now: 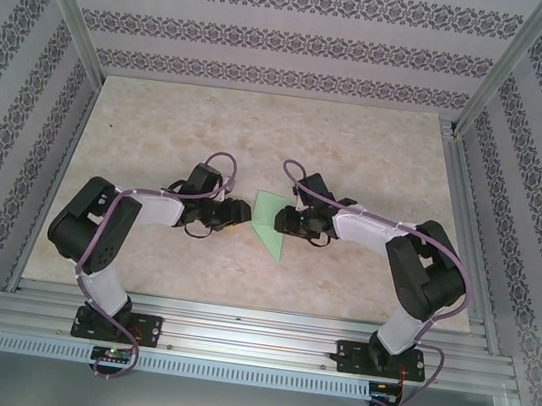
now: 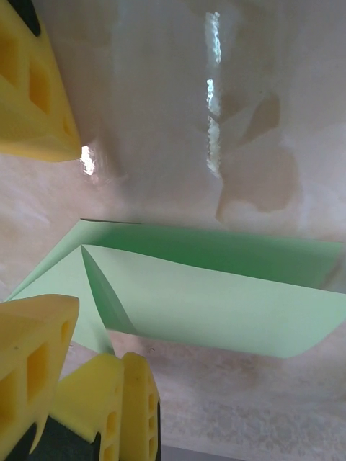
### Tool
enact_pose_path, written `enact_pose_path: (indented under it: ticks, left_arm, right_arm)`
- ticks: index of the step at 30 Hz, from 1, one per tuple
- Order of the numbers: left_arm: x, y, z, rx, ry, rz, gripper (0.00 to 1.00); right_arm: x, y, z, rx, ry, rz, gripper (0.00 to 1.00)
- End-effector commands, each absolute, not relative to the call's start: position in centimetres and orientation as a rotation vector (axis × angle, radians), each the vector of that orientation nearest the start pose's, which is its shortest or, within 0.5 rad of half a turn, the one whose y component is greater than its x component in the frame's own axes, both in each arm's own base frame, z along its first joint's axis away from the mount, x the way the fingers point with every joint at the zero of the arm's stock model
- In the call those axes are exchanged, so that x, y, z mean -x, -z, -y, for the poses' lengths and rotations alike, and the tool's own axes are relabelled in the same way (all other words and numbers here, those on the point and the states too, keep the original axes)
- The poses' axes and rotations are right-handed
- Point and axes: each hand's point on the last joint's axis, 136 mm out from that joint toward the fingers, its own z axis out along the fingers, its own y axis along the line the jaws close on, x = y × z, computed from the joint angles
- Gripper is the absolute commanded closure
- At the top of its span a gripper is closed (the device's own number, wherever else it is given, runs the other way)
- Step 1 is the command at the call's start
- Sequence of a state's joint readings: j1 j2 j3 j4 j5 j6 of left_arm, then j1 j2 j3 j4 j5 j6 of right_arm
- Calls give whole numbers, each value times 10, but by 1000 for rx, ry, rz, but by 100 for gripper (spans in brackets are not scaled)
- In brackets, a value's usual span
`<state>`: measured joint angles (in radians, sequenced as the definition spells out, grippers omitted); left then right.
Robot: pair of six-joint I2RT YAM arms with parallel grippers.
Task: Fold a paper plane with a square sheet of paper (fold left side to right side)
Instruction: Fourth fold the wing at the center of the table.
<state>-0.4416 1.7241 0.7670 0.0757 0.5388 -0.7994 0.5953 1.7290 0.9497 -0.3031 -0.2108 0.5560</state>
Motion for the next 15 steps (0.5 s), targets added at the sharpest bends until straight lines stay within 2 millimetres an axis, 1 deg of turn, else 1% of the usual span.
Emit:
enact_pose_path:
  ticks: [1, 6, 12, 15]
  left_arm:
    - [-329, -51, 263, 179, 1205, -2605, 46]
    - [-328, -49, 270, 163, 1210, -2616, 46]
    - [-329, -49, 272, 159, 1207, -2620, 47]
    - [-328, -51, 274, 150, 1213, -2619, 49]
  right_arm:
    - [-309, -30, -249, 152, -618, -2776, 61]
    - [-309, -24, -242, 129, -580, -2794, 66]
    - [-308, -21, -241, 127, -578, -2809, 69]
    - [-307, -20, -241, 125, -579, -2812, 70]
